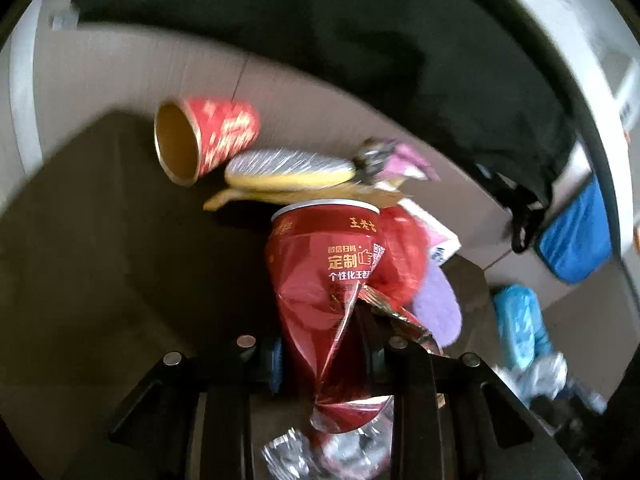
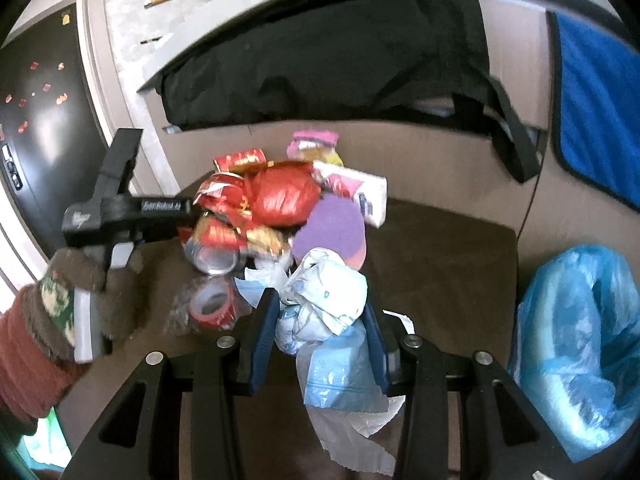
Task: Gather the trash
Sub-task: 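Grasp the crushed red can with the left tool while the right tool holds the tissue, then carry both tools over the blue-bagged bin and open both to drop items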
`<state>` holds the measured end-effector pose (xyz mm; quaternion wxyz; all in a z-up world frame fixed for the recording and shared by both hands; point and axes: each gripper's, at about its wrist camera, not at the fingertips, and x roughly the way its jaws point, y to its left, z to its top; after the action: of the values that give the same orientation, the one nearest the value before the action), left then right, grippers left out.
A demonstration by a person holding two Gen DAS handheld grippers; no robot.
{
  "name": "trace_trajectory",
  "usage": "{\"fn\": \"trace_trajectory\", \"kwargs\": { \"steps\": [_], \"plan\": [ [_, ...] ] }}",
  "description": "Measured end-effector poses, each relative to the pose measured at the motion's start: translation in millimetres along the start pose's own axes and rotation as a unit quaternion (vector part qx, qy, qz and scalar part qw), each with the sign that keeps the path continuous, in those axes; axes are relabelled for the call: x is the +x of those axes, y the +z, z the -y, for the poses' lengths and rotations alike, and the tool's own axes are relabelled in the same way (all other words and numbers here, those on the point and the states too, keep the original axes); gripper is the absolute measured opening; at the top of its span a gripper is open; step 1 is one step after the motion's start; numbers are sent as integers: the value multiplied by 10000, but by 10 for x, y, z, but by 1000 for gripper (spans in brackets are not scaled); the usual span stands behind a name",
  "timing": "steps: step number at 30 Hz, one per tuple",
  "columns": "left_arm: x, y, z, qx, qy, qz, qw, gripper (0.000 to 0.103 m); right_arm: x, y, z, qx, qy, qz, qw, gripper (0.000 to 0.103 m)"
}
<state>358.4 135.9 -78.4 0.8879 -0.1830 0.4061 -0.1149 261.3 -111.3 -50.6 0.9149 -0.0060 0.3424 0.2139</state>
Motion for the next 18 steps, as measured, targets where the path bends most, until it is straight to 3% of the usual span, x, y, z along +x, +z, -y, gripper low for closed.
{"fn": "trace_trajectory", "kwargs": {
  "steps": [6, 11, 15, 18],
  "plan": [
    [-550, -131, 330, 543, 352, 670, 9956, 29, -168, 168, -64, -62, -24, 291, 9996, 38],
    [-1062, -126, 792, 1135, 749, 1523, 9789, 29, -384, 340, -60, -74, -72, 605, 9981, 38],
    [-1301, -147, 1213, 1483, 762, 1971, 9661, 29, -655, 548, 24, 8, -87, 939, 9955, 38],
    [-1431, -139, 1426, 1554, 602, 2094, 9635, 29, -900, 671, 98, -29, -262, 1239, 9920, 38]
  ]
}}
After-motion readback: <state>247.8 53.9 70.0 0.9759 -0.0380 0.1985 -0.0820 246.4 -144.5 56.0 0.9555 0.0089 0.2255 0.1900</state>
